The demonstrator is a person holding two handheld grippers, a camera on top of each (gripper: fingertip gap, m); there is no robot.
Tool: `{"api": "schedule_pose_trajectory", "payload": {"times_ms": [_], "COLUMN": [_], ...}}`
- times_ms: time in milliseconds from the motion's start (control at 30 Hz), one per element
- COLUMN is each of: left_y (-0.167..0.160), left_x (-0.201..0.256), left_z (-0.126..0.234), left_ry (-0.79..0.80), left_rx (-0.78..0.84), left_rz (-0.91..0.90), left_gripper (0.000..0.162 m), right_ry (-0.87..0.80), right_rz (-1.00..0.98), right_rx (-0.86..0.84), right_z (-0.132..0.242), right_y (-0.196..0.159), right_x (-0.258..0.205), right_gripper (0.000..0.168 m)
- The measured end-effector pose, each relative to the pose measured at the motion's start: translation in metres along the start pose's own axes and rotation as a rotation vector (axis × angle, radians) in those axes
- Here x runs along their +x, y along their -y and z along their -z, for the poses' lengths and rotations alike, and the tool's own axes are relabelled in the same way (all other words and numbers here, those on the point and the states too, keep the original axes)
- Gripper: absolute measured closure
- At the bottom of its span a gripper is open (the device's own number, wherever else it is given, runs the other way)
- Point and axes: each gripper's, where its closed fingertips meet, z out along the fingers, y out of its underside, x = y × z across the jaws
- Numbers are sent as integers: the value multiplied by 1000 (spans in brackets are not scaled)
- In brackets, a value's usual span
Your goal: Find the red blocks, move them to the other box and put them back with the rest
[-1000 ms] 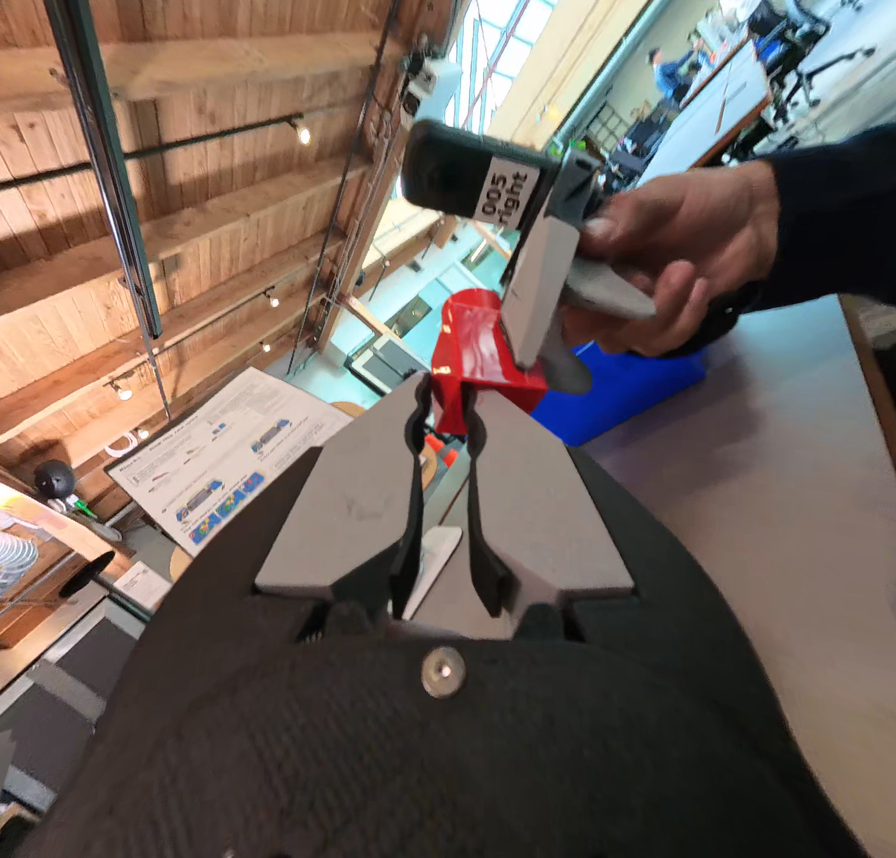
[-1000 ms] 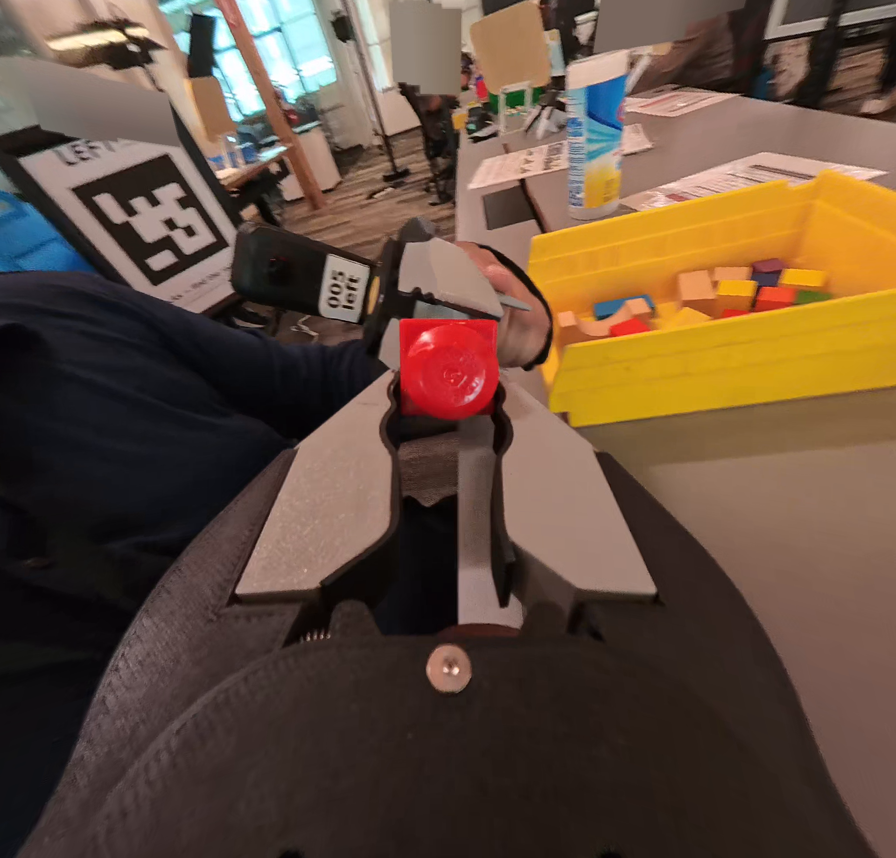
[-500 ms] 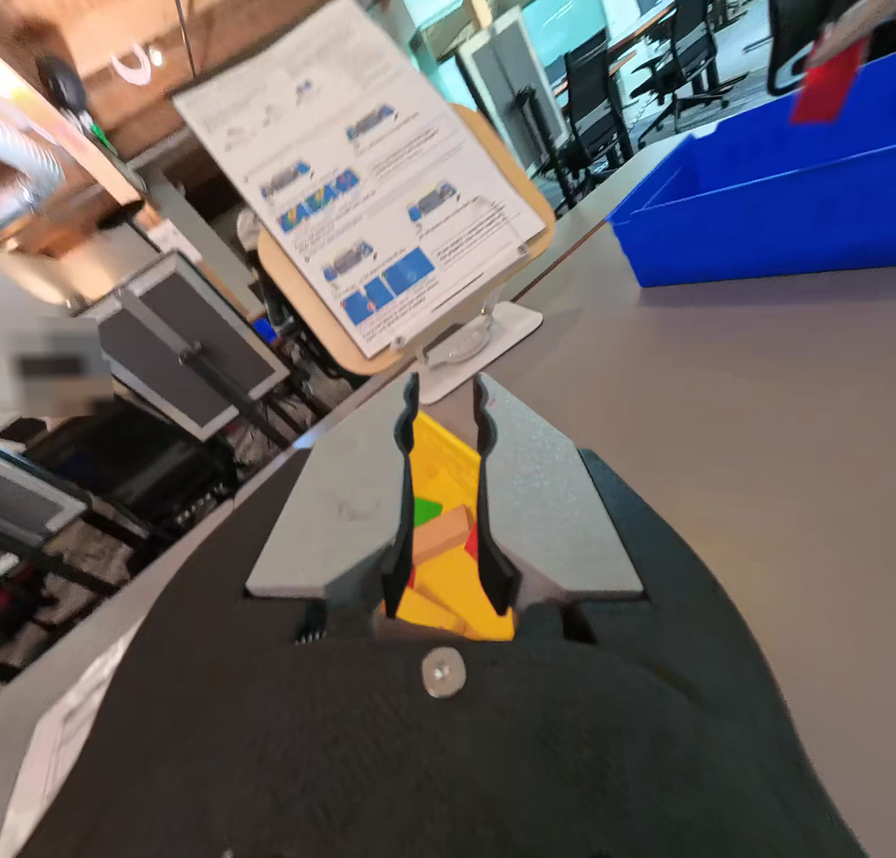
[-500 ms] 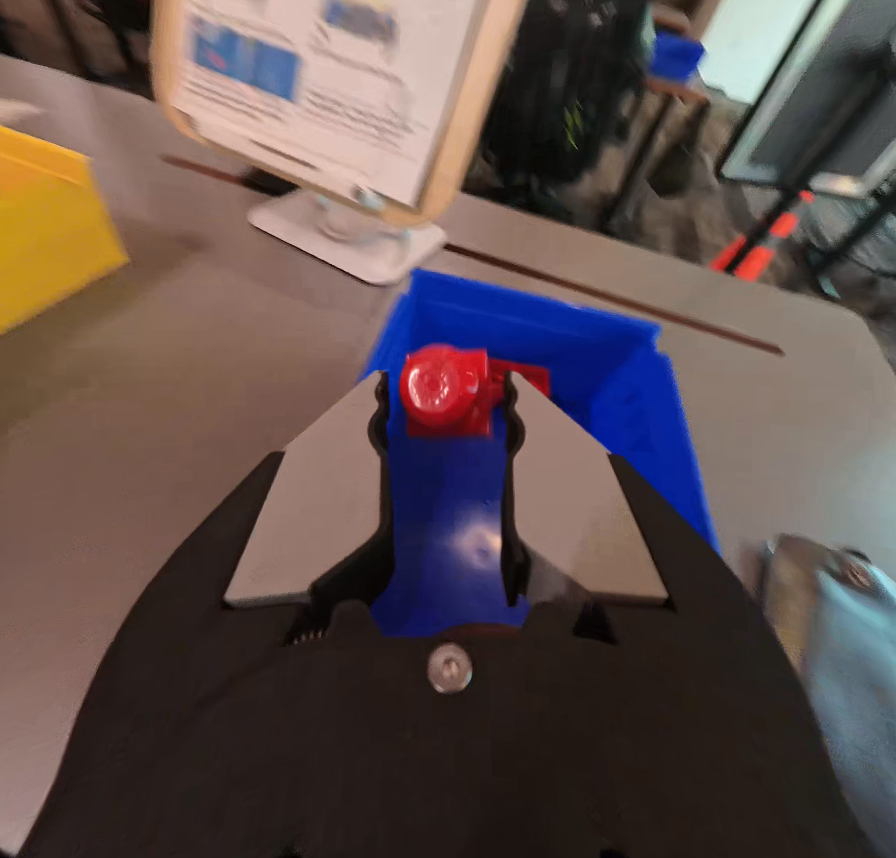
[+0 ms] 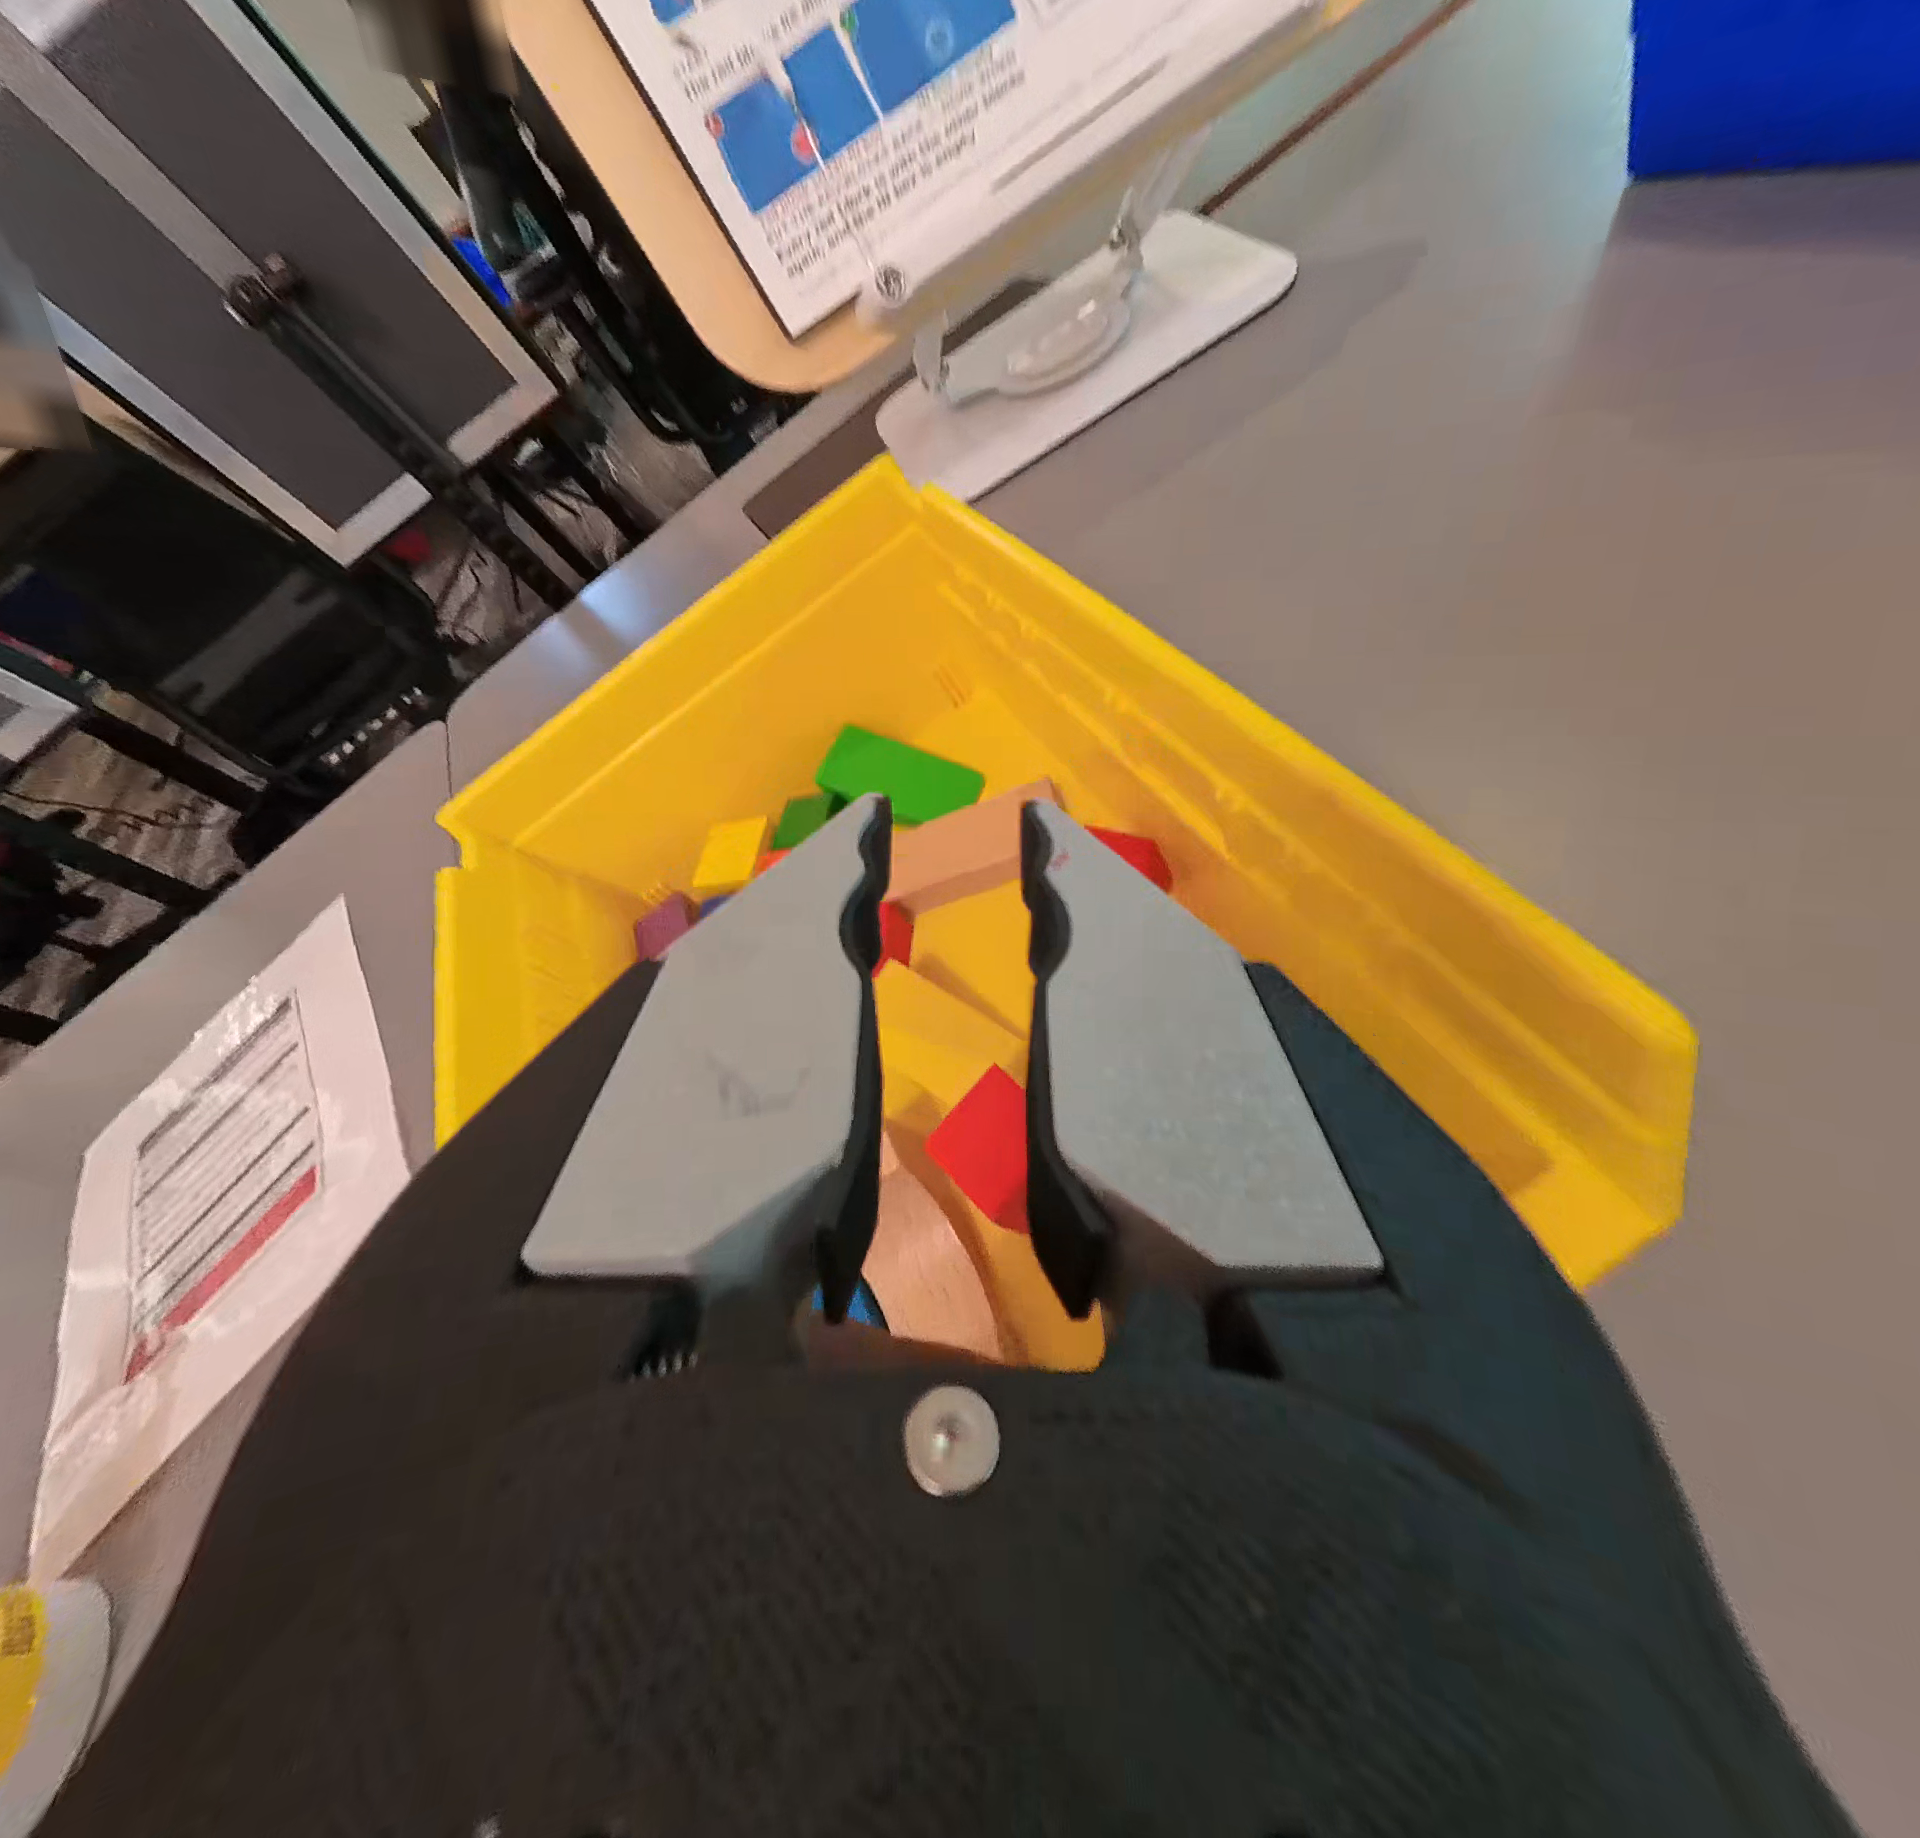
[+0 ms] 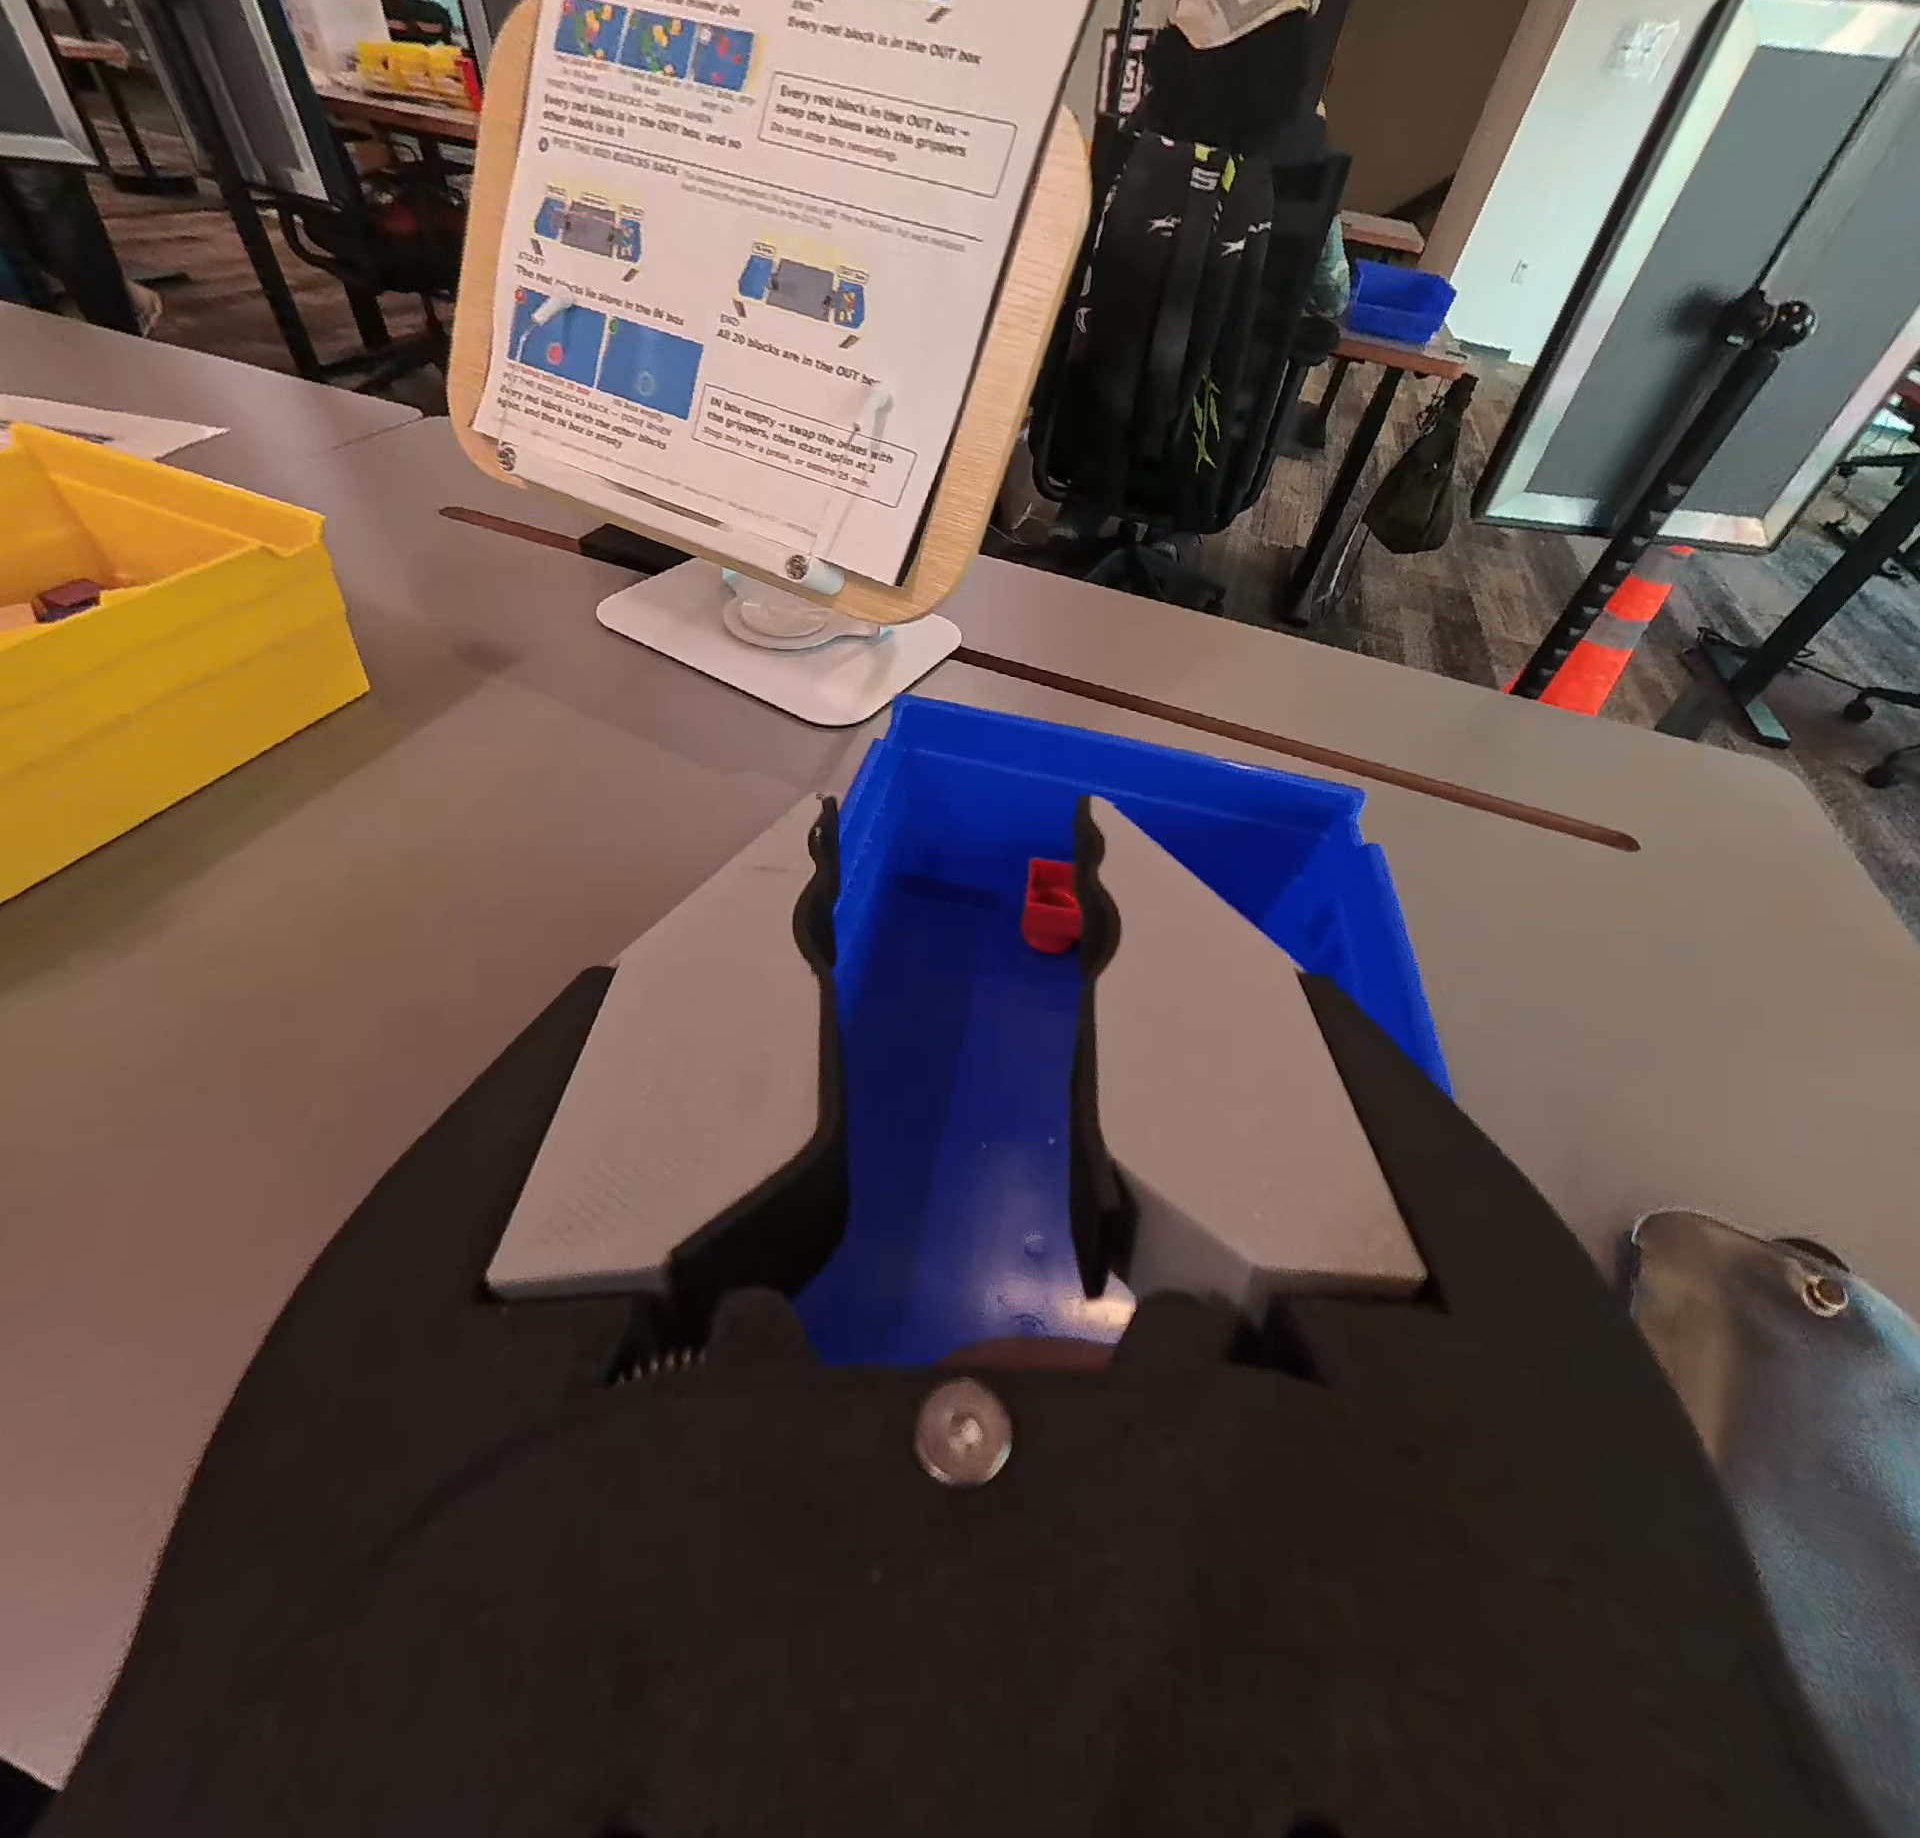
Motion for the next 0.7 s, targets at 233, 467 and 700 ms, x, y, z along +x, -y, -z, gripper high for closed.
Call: {"api": "schedule_pose_trajectory", "payload": {"times_ms": [233, 467, 700], "left_y": [-56, -97, -114], "left_x": [-2, 15, 19], "left_z": [-17, -7, -13], "left_ry": [-51, -202, -248], "left_rx": [-234, -409, -466], "left_rz": [-25, -77, -117], "left_gripper": [135, 126, 120], "right_ry": [24, 40, 55], "right_rz": [38, 83, 85], "right_rx": [-12, -26, -6], "right_z": [-7, -11, -8], "right_y": [0, 0, 5], "right_x": [-15, -27, -31], "right_gripper": [127, 127, 127]}}
